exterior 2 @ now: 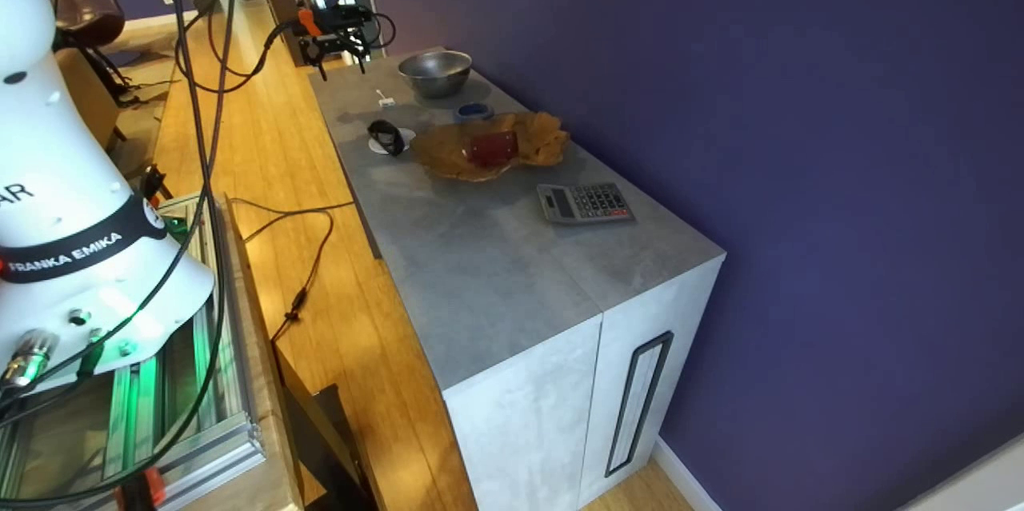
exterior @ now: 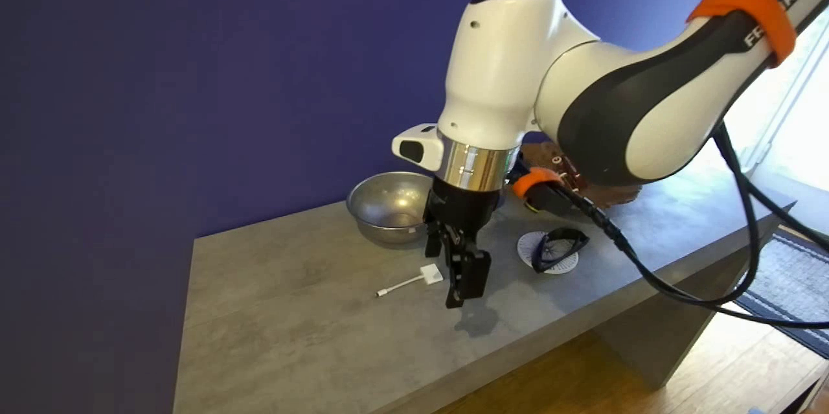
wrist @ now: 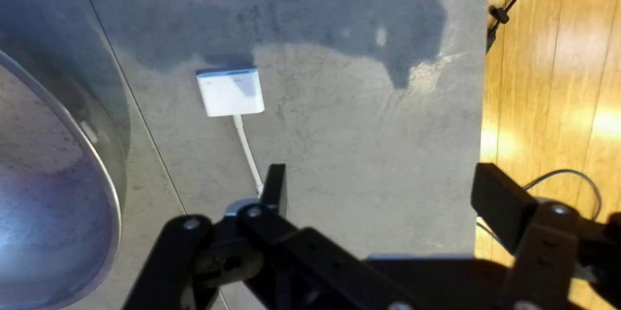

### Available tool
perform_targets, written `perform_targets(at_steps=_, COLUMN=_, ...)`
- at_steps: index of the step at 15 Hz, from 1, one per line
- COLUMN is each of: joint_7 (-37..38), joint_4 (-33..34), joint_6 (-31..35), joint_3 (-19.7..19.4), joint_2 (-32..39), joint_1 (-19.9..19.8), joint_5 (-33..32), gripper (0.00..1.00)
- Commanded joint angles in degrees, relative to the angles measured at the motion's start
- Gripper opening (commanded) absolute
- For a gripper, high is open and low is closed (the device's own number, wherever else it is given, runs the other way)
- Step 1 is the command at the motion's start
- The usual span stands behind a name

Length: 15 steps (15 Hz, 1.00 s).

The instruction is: Put the dongle into the bowl

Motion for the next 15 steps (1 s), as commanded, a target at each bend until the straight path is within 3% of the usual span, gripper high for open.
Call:
perform_targets(at_steps=1, joint_7=-4.5, joint_4=12.9, joint_6=-5.9, joint_3=-0.2, joint_2=8.9, joint_1=1.3, joint_5=0.5, gripper=0.86)
perform_targets(at_steps=3, joint_7=-6.4, joint_4=17.2, joint_6=-6.8, joint_3=-0.4, joint_2=11.8, joint_1=1.6, joint_5=0.2, gripper=0.78)
perform_targets(at_steps=7, joint_7=-10.8, joint_4=23.5, joint_6=-8.2, joint_3=-1.0, joint_2=16.6, joint_1=1.5, joint_5=-0.3, gripper=0.79)
perform_targets(at_steps=9, joint_7=-12.1, joint_4=26.2, joint_6=-9.7, joint_3=-1.5, joint_2=18.5, joint_1=1.7, joint_5=-0.3, gripper=0.74)
perform_targets(at_steps=13, joint_7=-13.4, joint_4=29.9, joint_6=-11.2, joint_3=-1.9, joint_2=21.0, joint_1=1.7, joint_5=0.1, gripper=0.41)
perform_targets(at_steps=15, joint_7=-13.6, joint_4=31.8, joint_6=-12.0, joint_3=-2.1, joint_2=22.1, joint_1=1.9, joint_5=0.1, gripper=0.33)
